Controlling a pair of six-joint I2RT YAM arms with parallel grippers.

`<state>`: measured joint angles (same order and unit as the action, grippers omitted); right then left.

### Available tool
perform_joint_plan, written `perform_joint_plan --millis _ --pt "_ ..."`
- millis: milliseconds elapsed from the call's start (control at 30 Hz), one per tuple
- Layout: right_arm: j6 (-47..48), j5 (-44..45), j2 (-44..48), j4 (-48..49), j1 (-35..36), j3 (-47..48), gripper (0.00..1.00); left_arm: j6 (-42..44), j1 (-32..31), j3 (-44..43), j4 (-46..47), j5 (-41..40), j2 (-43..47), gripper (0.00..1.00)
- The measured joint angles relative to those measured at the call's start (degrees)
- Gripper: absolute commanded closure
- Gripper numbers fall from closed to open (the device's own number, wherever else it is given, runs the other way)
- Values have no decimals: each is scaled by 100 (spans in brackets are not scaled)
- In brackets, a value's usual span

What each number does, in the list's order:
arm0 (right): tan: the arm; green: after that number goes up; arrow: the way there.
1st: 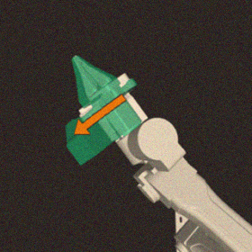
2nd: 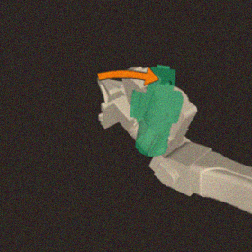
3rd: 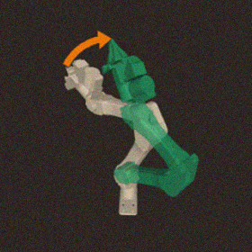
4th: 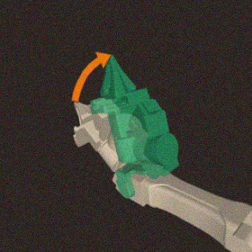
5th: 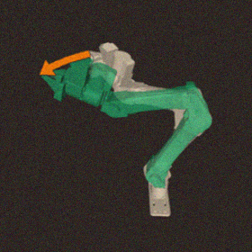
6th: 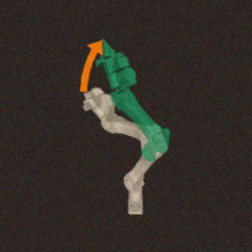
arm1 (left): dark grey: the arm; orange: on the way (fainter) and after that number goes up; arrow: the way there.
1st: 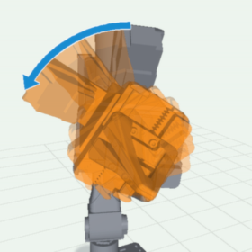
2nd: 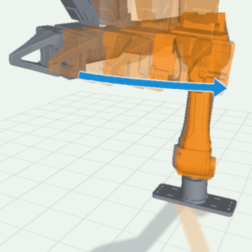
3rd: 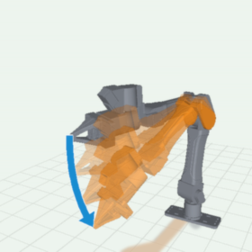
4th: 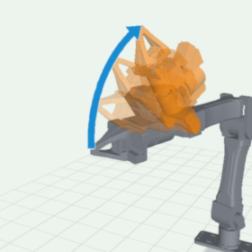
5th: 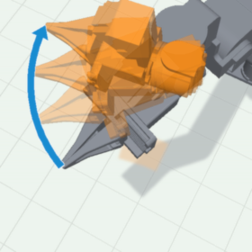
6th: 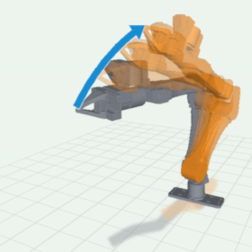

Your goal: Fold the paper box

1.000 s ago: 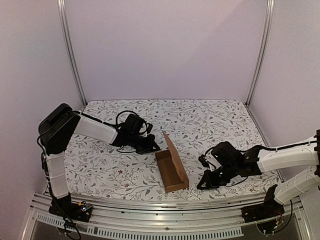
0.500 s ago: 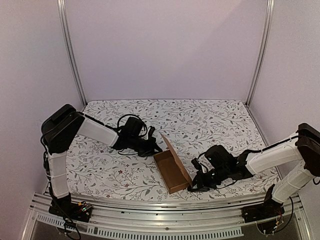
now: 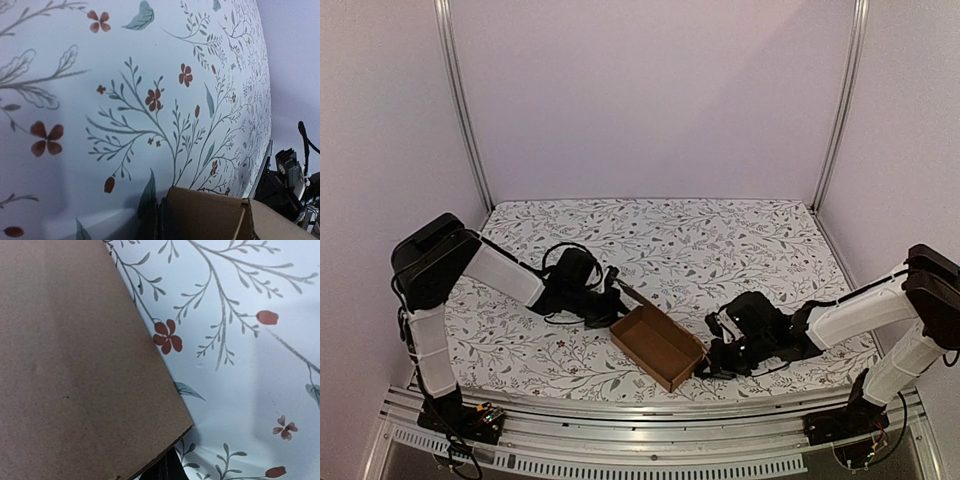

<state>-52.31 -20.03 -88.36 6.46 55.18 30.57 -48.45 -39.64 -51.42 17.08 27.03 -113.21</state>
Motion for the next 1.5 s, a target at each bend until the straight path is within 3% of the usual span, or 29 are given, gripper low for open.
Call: perform_joint_plan --millis 533,933,1267,1433,1500 --pt "428 603 -485 28 -339 463 100 -264 17 1276 190 -603 1019 100" --pt "896 916 -1123 302 -745 1058 100 -365 328 1766 109 -1023 1534 100" --pt "1333 898 -1244 457 -1139 1110 100 -234 505 2175 -546 -1495 2433 100" --pt "1526 907 -1174 437 -1176 1040 92 -44 509 2194 -1274 -1858 3143 100" --pt "1613 911 -1047 334 -1176 966 86 96 514 2124 -1694 -2000 3423 93"
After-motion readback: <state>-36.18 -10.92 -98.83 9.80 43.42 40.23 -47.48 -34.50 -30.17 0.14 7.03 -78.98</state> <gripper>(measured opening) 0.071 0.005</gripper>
